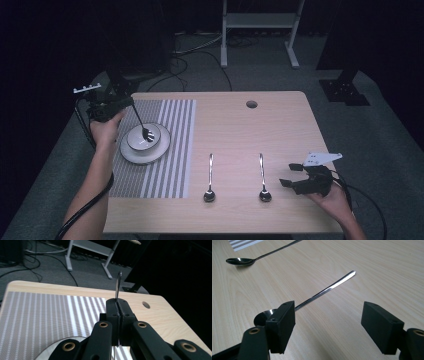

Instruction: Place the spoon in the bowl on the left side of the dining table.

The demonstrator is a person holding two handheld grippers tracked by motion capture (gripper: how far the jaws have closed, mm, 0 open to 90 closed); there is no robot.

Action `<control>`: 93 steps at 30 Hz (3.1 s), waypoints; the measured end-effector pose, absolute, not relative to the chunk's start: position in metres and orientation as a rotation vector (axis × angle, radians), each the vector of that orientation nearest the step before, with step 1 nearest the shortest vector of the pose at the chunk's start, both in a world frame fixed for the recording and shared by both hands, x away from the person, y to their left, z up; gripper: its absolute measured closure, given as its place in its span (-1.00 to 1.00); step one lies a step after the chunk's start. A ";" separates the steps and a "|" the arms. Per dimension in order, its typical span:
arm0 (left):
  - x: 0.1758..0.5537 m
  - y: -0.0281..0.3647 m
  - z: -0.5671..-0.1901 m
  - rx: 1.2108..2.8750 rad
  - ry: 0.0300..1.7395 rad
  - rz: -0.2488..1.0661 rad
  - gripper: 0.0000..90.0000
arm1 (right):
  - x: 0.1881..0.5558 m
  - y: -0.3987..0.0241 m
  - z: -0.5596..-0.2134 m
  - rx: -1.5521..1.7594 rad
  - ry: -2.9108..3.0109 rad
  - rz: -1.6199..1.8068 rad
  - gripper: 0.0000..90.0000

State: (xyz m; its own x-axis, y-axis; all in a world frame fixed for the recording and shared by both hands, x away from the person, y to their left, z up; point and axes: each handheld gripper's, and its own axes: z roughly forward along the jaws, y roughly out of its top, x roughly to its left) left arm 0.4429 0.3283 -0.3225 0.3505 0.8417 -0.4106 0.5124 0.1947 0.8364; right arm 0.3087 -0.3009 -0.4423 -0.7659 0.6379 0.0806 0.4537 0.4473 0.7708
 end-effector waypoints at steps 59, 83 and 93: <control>0.433 0.366 -0.388 1.389 1.500 0.416 0.95 | 0.309 -0.299 -0.446 0.948 2.488 1.199 -0.42; 0.428 0.376 -0.401 1.399 1.531 0.404 0.83 | 0.310 -0.296 -0.445 0.943 2.489 1.202 -0.42; 0.424 0.372 -0.408 1.417 1.520 0.384 0.55 | 0.310 -0.296 -0.445 0.940 2.487 1.201 -0.42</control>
